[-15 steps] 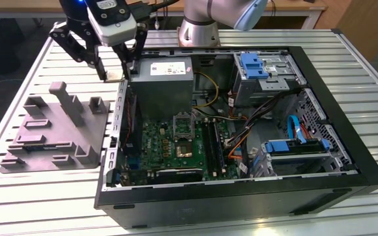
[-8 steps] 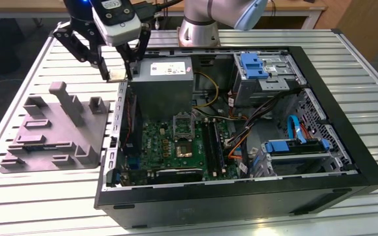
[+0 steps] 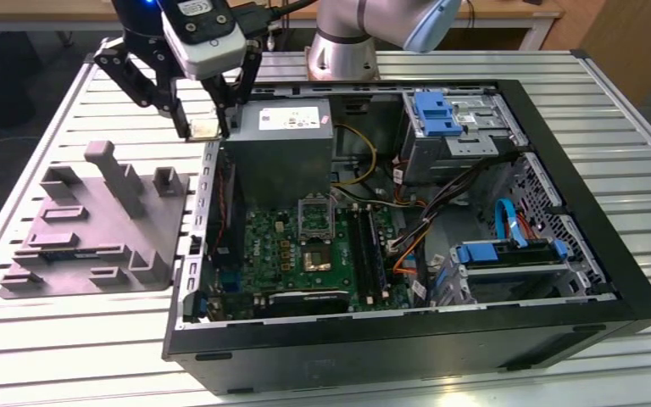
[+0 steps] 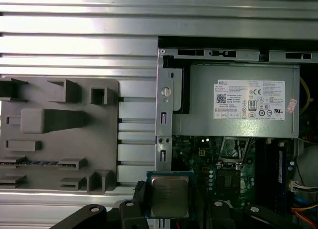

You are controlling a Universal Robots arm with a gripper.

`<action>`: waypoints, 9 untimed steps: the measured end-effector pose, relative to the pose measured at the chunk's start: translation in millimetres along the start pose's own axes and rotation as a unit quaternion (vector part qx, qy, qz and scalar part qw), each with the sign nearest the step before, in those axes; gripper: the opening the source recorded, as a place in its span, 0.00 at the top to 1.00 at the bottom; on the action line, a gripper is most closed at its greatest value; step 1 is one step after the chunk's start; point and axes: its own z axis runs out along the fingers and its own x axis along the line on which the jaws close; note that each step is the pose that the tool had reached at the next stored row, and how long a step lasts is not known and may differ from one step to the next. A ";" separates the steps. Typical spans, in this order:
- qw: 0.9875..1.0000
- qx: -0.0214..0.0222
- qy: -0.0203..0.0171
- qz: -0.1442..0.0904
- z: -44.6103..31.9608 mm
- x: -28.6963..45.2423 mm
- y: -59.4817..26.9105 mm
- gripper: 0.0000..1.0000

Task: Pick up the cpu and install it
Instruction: 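Pick up the cpu and move it towards the insertion slot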

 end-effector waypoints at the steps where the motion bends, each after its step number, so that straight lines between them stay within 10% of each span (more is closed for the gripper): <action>1: 1.000 0.000 0.000 0.000 0.0 0.0 0.0 0.53; 9: 1.000 0.000 0.000 0.000 0.0 -4.8 0.0 0.53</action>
